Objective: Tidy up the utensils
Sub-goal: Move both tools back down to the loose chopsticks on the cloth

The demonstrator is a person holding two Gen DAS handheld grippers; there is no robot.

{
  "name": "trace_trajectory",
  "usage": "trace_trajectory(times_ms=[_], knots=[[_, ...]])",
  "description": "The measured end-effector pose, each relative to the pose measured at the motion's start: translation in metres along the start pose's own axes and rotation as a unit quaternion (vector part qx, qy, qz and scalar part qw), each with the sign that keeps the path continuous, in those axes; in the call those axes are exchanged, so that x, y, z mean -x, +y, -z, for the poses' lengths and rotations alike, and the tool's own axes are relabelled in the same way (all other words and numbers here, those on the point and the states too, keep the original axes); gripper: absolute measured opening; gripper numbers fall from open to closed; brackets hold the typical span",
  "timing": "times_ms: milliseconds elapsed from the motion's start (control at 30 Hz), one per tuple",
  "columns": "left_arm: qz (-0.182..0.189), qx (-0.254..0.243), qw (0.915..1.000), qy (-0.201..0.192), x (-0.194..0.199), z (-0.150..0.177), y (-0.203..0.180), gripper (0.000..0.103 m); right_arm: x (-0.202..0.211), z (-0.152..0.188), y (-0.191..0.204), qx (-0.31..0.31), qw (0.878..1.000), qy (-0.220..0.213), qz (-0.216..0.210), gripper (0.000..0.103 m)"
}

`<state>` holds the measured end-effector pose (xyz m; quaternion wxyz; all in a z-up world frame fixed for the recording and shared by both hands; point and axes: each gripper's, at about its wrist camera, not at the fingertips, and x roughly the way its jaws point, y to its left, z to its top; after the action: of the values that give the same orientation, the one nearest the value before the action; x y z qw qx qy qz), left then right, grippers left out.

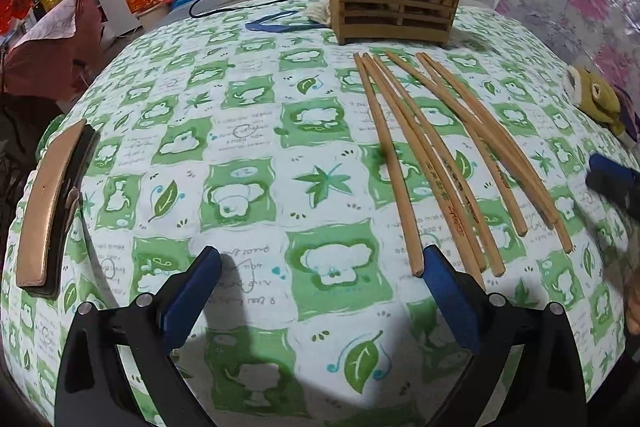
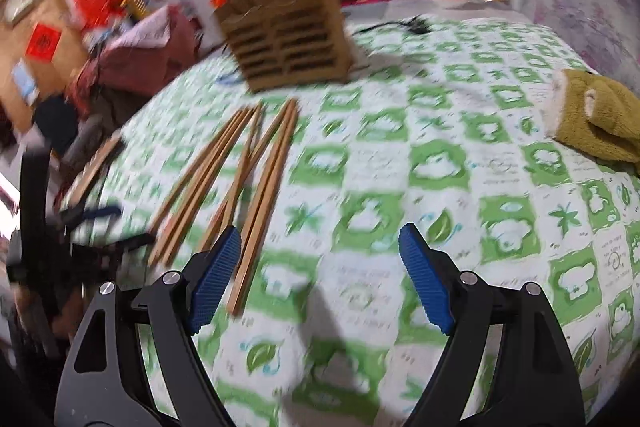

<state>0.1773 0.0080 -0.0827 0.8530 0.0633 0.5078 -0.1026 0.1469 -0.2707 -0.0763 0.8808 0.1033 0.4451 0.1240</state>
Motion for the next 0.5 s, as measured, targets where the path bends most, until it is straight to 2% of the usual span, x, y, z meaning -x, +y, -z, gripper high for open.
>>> trace_trajectory(times_ms=[100, 200, 300, 400, 500], knots=[[-0.001, 0.000, 1.0000, 0.000, 0.000, 0.000, 0.000, 0.099, 0.000, 0.009, 0.017, 0.052, 0.998, 0.018, 0.005, 0.079], [-0.001, 0.000, 1.0000, 0.000, 0.000, 0.000, 0.000, 0.099, -0.001, 0.018, 0.042, 0.121, 0.992, 0.021, 0.033, 0.079], [-0.001, 0.000, 1.0000, 0.000, 0.000, 0.000, -0.001, 0.099, -0.006, 0.023, 0.056, 0.161, 0.985, 0.028, 0.053, 0.079], [-0.001, 0.000, 1.0000, 0.000, 0.000, 0.000, -0.001, 0.099, -0.011, 0.022, 0.055, 0.158, 0.985, 0.043, 0.061, 0.079], [-0.001, 0.000, 1.0000, 0.000, 0.000, 0.001, 0.000, 0.099, -0.015, 0.016, 0.038, 0.111, 0.989, 0.051, 0.078, 0.077]])
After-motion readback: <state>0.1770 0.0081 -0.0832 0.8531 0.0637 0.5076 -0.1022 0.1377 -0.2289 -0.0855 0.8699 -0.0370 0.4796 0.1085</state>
